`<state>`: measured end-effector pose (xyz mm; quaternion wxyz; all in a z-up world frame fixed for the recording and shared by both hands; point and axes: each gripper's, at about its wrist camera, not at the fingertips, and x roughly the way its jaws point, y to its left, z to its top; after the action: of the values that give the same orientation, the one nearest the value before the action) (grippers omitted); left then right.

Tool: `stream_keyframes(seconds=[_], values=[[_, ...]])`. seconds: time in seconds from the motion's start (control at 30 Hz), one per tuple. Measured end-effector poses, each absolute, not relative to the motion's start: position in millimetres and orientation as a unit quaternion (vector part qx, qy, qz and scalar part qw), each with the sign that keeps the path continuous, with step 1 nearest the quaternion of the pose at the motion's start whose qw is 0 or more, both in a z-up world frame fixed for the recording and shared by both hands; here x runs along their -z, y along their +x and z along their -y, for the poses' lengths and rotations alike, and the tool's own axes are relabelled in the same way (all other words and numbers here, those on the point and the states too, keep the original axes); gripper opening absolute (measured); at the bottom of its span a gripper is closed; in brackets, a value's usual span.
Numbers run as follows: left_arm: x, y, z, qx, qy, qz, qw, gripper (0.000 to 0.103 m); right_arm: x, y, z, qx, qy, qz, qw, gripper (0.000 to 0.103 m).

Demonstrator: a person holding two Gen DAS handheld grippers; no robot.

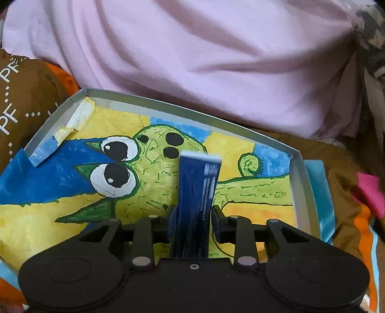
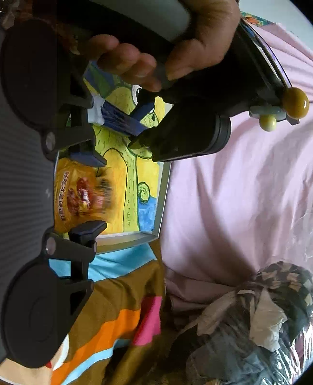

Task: Organize snacks
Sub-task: 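Carry the blue pack and gold bag into the grey tray and release both, then withdraw both tools from the tray back toward the snack pile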

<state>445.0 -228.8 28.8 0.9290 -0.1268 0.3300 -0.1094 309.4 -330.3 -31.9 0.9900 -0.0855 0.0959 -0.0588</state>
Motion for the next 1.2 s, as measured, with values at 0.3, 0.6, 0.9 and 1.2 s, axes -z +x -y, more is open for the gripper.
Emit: stream_keyframes(seconds=[0.3,0.6,0.9,1.2], values=[[-41,422,218,0.112,-0.11,-0.303,0.94,0.078,23,301,329,0.056,-0.074,-0.087,0.992,0.083],[-70,368,182,0.1,-0.098,-0.234,0.962,0.102,3,276,329,0.065,-0.063,-0.063,0.994,0.103],[-83,311,148,0.094,-0.085,-0.213,0.969,0.102,-16,226,332,0.059,-0.008,-0.039,0.997,0.103],[-79,253,119,0.09,-0.06,-0.213,0.971,0.102,-30,166,324,0.06,0.0,-0.014,0.998,0.103]])
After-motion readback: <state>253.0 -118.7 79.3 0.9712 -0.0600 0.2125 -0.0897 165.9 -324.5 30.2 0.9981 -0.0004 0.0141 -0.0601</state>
